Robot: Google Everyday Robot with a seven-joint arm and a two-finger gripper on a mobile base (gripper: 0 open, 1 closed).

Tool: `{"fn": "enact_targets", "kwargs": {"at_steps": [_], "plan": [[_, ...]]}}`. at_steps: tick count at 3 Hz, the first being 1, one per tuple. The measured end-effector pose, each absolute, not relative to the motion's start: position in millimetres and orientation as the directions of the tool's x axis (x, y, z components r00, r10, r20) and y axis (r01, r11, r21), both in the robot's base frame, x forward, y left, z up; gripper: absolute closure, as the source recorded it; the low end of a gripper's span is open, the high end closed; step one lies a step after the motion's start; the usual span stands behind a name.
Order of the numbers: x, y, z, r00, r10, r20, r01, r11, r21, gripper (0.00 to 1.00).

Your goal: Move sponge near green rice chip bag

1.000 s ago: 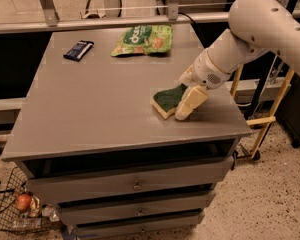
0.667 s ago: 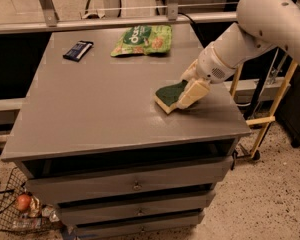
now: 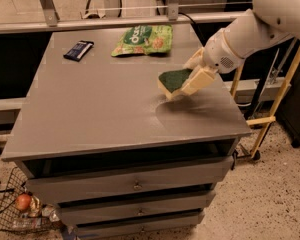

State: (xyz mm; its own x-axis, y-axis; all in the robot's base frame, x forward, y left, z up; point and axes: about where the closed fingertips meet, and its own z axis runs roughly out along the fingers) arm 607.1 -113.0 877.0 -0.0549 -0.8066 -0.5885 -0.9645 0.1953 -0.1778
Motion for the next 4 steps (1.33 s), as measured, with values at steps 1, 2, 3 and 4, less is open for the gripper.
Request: {"fn": "enact_targets", "kwargs": {"at_steps": [1, 2, 3, 4], "plan": [[607, -111, 875, -0.054, -0.807, -0.588, -0.966, 0.192, -0.174, 1.0], [607, -111, 875, -0.054, -0.807, -0.588, -0.966, 0.192, -0.174, 1.0], [620, -110, 877, -0.036, -0.809, -0.586, -0.956, 0.199, -0.216, 1.0], [662, -114, 886, 0.023, -0.82, -0.572, -0.925, 0.199, -0.324, 1.0]]}}
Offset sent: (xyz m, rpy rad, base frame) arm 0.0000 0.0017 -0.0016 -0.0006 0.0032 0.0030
